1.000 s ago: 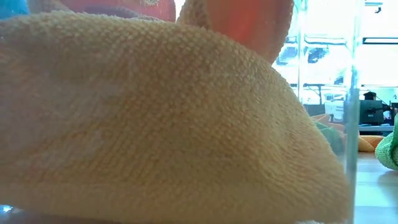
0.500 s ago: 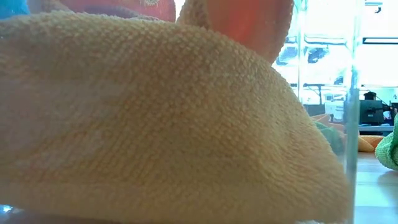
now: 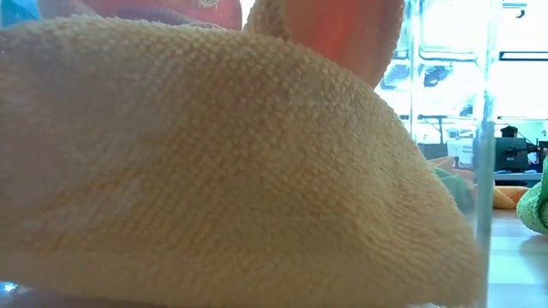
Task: Sort microfiber towel by color & place in baskets
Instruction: Put the orange towel into the right transparent bin
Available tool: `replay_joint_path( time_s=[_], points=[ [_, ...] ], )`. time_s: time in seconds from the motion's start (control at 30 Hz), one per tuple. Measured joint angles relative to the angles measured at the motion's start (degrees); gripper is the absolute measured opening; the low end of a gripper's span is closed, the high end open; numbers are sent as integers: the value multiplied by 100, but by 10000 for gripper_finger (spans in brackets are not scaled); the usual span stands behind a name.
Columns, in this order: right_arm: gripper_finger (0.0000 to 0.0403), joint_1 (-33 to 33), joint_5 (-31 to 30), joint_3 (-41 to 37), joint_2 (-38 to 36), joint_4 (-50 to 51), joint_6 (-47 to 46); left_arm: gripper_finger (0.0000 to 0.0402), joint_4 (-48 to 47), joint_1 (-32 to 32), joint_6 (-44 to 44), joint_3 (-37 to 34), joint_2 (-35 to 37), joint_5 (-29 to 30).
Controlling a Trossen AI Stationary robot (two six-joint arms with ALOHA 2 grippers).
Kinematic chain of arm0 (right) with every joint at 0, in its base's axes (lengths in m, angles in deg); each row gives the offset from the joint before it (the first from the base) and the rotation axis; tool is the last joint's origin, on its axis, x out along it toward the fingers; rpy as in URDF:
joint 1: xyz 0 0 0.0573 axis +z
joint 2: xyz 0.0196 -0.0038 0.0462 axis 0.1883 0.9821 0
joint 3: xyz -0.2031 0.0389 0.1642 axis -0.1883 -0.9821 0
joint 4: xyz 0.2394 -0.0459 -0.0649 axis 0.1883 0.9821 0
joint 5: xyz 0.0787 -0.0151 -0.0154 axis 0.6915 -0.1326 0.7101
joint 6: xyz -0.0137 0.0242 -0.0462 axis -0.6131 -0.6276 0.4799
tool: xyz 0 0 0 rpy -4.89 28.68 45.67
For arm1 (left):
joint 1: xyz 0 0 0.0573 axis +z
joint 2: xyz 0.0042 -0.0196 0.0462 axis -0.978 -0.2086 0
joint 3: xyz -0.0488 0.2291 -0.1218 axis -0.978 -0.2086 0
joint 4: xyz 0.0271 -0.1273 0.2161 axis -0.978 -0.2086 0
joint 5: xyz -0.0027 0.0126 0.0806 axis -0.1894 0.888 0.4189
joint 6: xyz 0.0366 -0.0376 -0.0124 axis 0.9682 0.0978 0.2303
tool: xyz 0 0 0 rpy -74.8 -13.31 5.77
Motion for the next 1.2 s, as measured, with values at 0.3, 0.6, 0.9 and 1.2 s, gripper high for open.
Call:
replay_joint_path(
  time_s=[0.3, 0.6, 0.9, 1.2],
  points=[
    [10, 0, 151, 0, 0, -1573, 59, 0, 291, 1, 727, 1643, 54, 321],
    [124, 86, 759, 0, 0, -3346, 157, 0, 475, -1, 966, 2275, -439, 166],
    [246, 509, 307, 2, 151, -4468, 805, 0, 1068, -127, 969, 2277, -1051, -469],
    [277, 492, -343, 2, 151, -3839, 571, 0, 1919, -279, 969, 2286, -1123, -857]
  ],
)
